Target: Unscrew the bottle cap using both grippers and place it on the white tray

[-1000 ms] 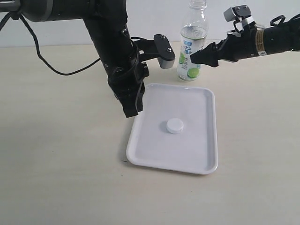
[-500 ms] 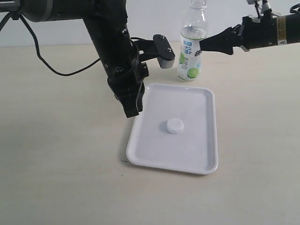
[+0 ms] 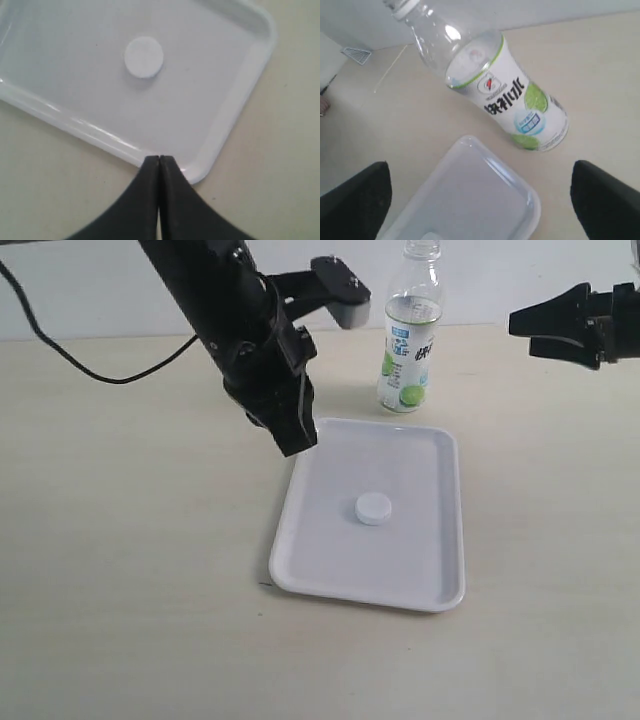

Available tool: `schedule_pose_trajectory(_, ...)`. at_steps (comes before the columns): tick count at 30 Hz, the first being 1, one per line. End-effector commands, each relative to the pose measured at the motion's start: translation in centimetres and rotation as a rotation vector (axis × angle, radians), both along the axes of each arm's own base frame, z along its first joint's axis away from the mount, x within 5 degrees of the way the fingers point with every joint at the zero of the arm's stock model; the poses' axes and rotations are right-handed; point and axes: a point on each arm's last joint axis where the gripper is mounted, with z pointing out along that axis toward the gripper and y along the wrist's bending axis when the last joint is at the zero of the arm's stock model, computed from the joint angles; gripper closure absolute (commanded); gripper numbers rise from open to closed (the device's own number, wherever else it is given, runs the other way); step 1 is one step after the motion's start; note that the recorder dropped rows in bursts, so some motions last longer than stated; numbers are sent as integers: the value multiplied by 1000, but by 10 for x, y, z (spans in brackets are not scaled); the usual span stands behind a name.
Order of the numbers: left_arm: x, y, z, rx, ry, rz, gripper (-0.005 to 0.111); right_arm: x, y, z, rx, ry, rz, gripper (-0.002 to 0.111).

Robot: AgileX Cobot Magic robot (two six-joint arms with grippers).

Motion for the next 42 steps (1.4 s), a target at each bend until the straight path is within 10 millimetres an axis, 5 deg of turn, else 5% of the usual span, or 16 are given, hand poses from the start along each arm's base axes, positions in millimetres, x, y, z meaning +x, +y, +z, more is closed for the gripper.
schedule_pose_trajectory(1,-19,22,28,-146,-35,107,107,-24,6,-2,63,87,-23,17)
schedule_pose_trajectory(9,-84,76,83,-372,-173,250,107,-41,13,-18,315,454,-167,17)
schedule_pose_trajectory(16,-144,123,115,-483,-303,309,107,-41,13,-18,315,454,-166,17)
schedule_pose_trajectory(20,-170,149,124,-572,-397,408,107,-41,13,-18,315,454,-166,17)
schedule_pose_trajectory(26,-189,168,110,-731,-435,563,107,-41,13,-18,315,454,-166,19)
schedule_pose_trajectory(27,-191,170,105,-737,-439,572,107,-41,13,-18,314,452,-166,21)
schedule_pose_trajectory(30,-195,174,84,-716,-425,588,107,-41,13,-18,314,452,-166,55)
schedule_pose_trajectory(31,-194,175,78,-725,-439,602,107,-41,13,-17,313,451,-166,87)
schedule_pose_trajectory(32,-193,175,75,-735,-452,610,107,-43,14,-18,315,455,-166,108)
schedule_pose_trajectory(36,-184,177,64,-837,-522,702,107,-62,25,-20,324,486,-160,108)
schedule_pose_trajectory(42,-190,177,42,-726,-406,693,107,-90,38,-16,317,489,-148,108)
